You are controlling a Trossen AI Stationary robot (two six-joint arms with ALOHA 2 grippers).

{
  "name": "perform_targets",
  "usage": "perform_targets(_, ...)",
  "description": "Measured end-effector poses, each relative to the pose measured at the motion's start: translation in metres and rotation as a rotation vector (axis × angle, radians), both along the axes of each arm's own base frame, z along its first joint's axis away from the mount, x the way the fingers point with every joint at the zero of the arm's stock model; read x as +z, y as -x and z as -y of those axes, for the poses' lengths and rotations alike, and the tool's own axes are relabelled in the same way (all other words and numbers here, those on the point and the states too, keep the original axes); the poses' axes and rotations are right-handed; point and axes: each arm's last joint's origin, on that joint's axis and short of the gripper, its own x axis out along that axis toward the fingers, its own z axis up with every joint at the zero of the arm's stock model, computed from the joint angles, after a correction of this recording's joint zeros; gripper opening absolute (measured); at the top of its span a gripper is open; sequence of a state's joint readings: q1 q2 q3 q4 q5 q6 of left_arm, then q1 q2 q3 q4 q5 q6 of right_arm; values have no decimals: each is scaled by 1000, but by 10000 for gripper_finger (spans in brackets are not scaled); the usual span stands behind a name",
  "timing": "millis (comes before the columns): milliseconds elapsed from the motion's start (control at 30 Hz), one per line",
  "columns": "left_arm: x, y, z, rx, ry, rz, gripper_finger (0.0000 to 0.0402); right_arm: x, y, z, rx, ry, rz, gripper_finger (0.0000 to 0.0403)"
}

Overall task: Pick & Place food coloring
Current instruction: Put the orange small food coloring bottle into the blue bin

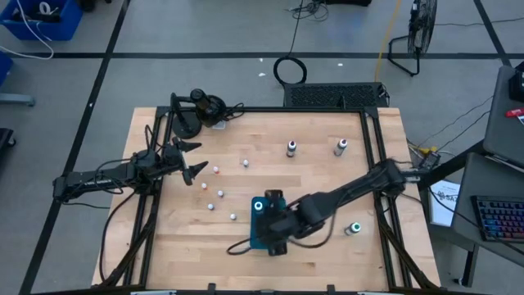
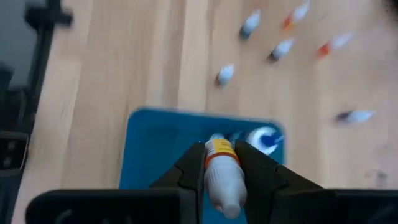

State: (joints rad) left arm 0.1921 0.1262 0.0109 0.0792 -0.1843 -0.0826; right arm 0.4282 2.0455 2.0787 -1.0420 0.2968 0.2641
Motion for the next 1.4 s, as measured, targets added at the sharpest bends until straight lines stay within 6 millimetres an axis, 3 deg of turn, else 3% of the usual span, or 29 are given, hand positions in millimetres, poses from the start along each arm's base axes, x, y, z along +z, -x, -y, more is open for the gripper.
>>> perform_targets(300,0,0,0,0,0,0,390,-72,-24,6,52,-79,-269,57)
perform_targets(600,0,0,0,0,0,0,390,-114,-24,20,48,-72,-334,57)
perform_targets(833,0,0,0,0,0,1,390,-134,-27,29,66,-121,-323,57)
perform_targets(1167,0,0,0,0,0,0,390,-146,-25,36,62,-118,-330,57)
perform_targets(1400,0,0,0,0,0,0,390,-146,-25,36,18,-136,-330,121)
